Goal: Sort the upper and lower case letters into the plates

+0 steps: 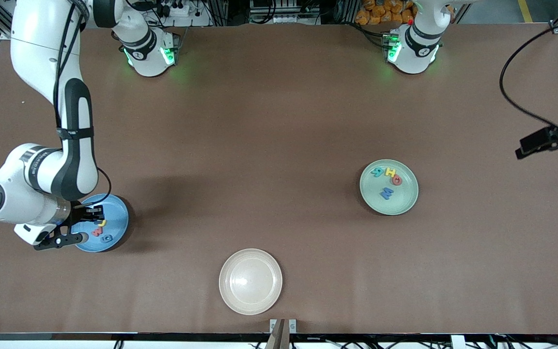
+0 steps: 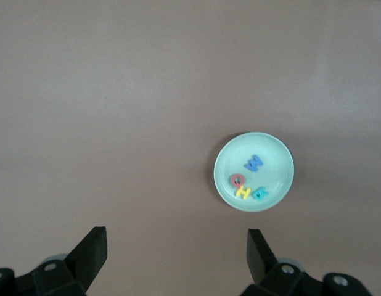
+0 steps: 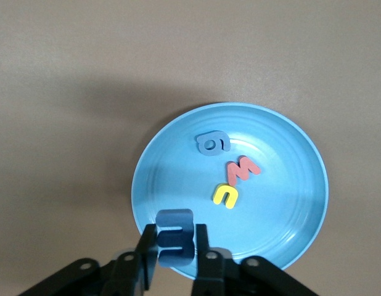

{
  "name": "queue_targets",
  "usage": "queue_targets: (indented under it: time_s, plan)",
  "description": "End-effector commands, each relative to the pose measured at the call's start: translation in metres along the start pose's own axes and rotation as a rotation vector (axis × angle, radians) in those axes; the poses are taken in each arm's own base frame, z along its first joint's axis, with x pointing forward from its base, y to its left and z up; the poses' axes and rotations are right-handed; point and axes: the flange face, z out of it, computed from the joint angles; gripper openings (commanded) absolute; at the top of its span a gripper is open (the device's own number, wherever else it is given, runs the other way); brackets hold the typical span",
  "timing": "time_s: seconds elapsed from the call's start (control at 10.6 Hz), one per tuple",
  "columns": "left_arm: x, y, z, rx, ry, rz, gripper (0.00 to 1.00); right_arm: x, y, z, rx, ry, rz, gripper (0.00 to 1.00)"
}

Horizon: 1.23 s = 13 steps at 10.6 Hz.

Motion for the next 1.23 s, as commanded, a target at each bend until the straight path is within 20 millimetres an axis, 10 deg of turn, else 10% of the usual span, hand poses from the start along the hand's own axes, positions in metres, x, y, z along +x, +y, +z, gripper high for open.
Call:
queue_targets:
  time_s: [0.0,0.47,1.13]
  plan:
    - [-0.015,-0.005,-0.002,-0.022,-0.03,-0.014,1.0,0.002,-0.017,-0.02,0.077,0.036,0.009,1.0]
    - [-0.044,-0.003,0.009,-0.023,-0.134,0.007,1.0,-0.023,-0.059,-0.118,0.054,0.062,0.06,1.0]
    - [-0.045,0.003,0.013,-0.024,-0.143,0.118,1.0,-0.135,-0.083,-0.315,-0.011,0.132,0.052,1.0]
